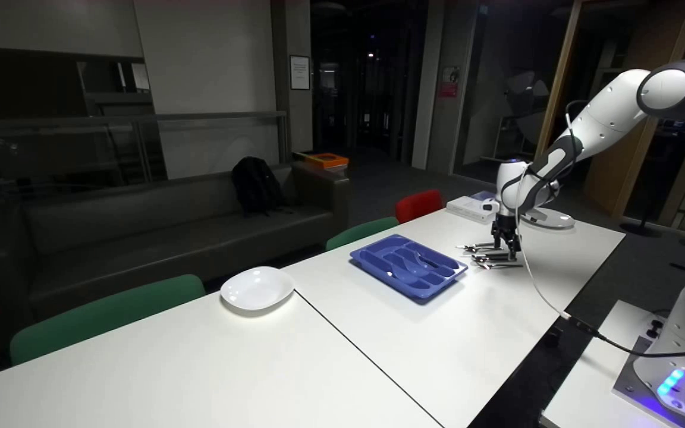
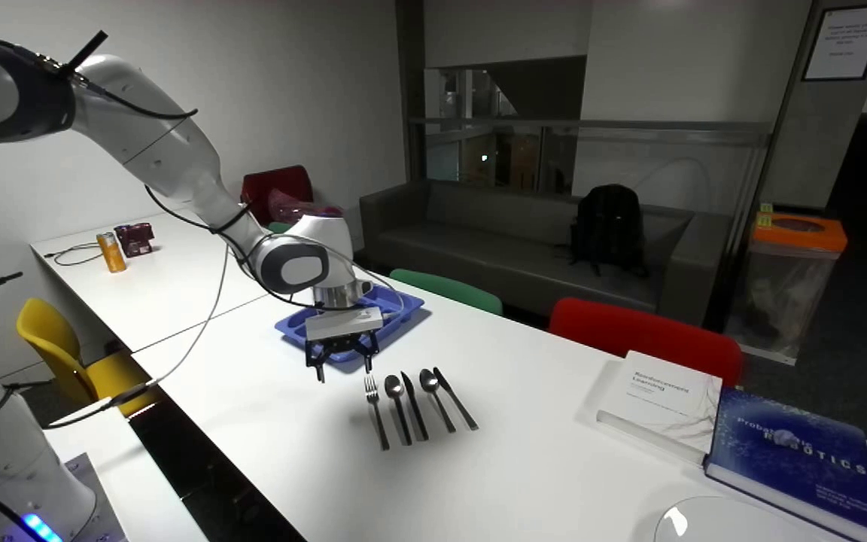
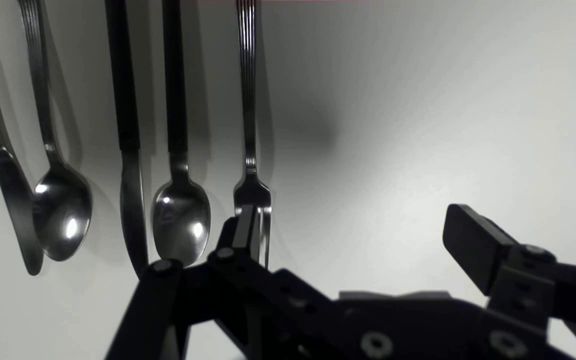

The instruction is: Pick up the silver cutlery from the counter and place it on the blue tray

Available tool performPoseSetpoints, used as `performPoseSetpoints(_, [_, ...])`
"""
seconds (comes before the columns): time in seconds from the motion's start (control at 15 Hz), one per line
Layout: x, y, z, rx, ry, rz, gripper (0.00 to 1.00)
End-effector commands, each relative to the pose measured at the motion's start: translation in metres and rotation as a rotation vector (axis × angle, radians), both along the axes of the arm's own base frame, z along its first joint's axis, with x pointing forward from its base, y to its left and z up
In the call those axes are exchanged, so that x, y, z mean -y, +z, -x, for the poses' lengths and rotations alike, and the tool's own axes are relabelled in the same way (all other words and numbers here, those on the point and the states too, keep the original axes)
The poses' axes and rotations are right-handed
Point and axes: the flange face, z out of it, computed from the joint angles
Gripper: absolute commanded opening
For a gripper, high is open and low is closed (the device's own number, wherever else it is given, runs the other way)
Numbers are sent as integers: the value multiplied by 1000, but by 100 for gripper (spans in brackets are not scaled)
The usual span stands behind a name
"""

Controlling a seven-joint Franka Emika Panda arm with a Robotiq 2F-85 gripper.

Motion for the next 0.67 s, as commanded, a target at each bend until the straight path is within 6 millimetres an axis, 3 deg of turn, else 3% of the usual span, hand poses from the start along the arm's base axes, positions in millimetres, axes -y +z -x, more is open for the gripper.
performPoseSetpoints(0.0, [14, 0, 7, 26, 44, -2, 100])
performPoseSetpoints(0.6, [38, -3, 21, 206, -116, -64, 100])
